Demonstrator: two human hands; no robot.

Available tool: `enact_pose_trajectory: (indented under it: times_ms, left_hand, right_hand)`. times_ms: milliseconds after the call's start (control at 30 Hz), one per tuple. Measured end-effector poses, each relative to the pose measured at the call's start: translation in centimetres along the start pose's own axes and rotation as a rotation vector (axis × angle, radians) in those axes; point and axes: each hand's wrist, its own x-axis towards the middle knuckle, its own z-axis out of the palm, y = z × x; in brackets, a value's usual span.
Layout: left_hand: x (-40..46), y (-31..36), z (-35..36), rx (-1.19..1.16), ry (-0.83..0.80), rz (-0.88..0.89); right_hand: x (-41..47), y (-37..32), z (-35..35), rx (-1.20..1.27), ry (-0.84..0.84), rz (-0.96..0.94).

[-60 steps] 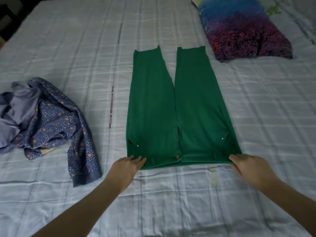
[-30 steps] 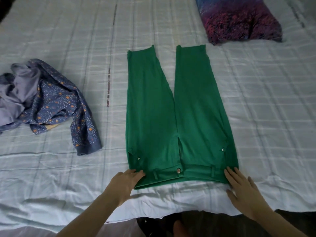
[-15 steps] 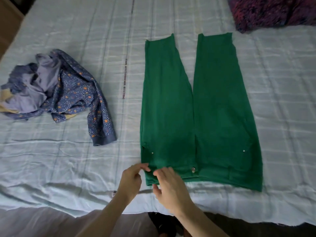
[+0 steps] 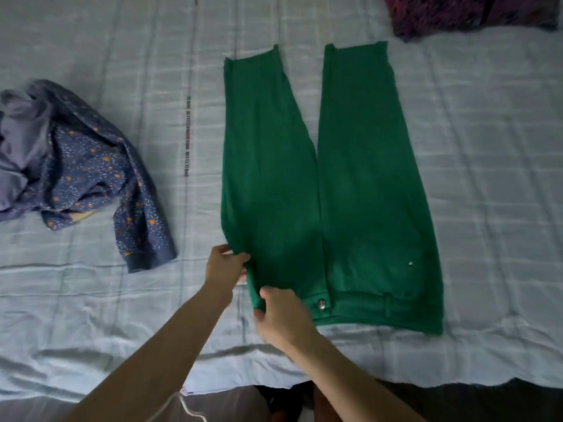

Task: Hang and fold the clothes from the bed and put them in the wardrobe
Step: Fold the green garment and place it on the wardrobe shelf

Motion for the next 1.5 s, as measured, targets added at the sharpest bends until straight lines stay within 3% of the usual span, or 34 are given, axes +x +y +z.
enact_pose_trajectory:
  times_ms: [100,233,467,700,967,1033,1167,1333,1433,1500]
  left_hand:
    - [-2.3,2.5,3.4,0.086,-0.011,0.208]
    - [-4.9,4.2,8.7,0.168,-0.136,0.396]
    - [-8.2,5.1,18.2,0.386,-0.381,0.558]
    - [-10.1,4.1,25.4,0.514,-0.485,0.600]
    - [-10.9,2.7,29.2,0.591,-0.553,0.613]
    - [-10.9,2.3,29.5,0.640,-0.607,0.582]
    - [-10.6,2.0,30.0,0.881,-0.771,0.515]
    - [-10.4,3.4,29.2,1.010,-0.839,0.576]
    - [-8.5,5.7,26.9,0.949,-0.673,0.745]
    - [-6.6,7.2,24.8,0.871,-0.536,0.818]
  right_hand:
    - [-1.7,2.8,-2.9,0.301,0.021,-0.017]
    - [-3.9,7.4,-7.0,0.791,-0.056,0.134]
    - [-7.4,15.7,-11.5,0.846,0.188,0.367]
    - [-8.8,20.5,-11.7,0.753,0.306,0.514]
    - [-9.1,23.8,-12.5,0.737,0.263,0.588]
    - [-9.2,24.2,-12.5,0.600,0.214,0.573]
    - [-9.2,24.1,-12.2,-0.032,0.231,0.452]
    - [-8.3,23.6,-12.3,-0.249,0.233,0.156]
    - [-6.7,22.8,-13.2,-0.353,0.028,0.128]
    - [-5.4,21.9,-14.7,-0.359,-0.152,0.207]
